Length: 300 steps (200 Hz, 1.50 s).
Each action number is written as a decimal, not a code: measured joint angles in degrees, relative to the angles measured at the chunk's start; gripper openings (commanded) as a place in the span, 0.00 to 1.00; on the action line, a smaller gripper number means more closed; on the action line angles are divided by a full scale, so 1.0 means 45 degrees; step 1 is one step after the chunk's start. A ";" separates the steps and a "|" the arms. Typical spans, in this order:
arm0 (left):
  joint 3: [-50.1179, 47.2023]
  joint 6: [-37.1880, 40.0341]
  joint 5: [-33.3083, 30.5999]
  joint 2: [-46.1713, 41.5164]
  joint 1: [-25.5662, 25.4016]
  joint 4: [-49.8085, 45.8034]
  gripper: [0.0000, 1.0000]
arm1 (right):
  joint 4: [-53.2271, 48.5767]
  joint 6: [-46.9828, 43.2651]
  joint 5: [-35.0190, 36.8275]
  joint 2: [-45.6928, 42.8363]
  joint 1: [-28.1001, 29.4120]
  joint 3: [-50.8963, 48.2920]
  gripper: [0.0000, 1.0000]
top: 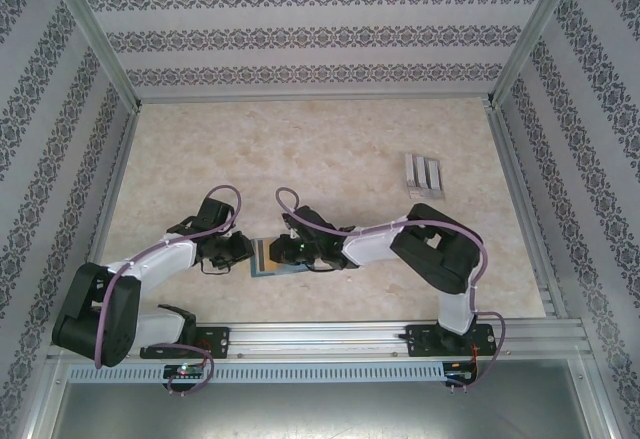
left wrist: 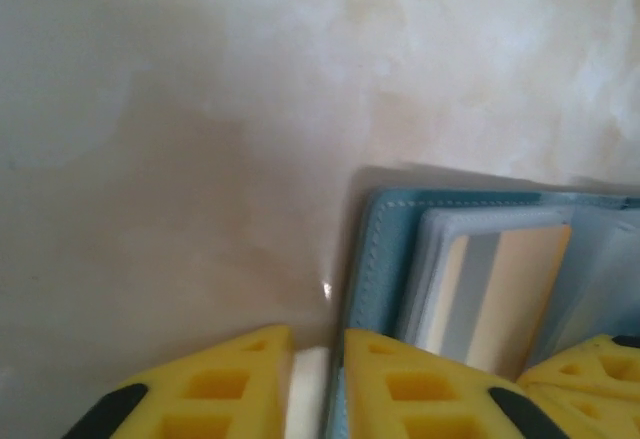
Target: Put the credit cards into the card holder
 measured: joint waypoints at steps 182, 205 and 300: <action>0.0559 0.0369 0.0942 0.0194 0.0131 -0.1200 0.59 | -0.8728 -0.3721 0.6057 -0.0933 0.0835 0.2288 0.57; 0.0617 0.0316 0.1049 0.0316 0.0199 -0.1214 0.59 | -0.8825 -0.4002 0.6232 -0.0821 0.0918 0.2288 0.45; 0.0806 -0.0486 0.3283 0.0622 0.0194 -0.0413 0.59 | -0.5838 -0.3677 0.4920 -0.1185 0.0525 0.0699 0.27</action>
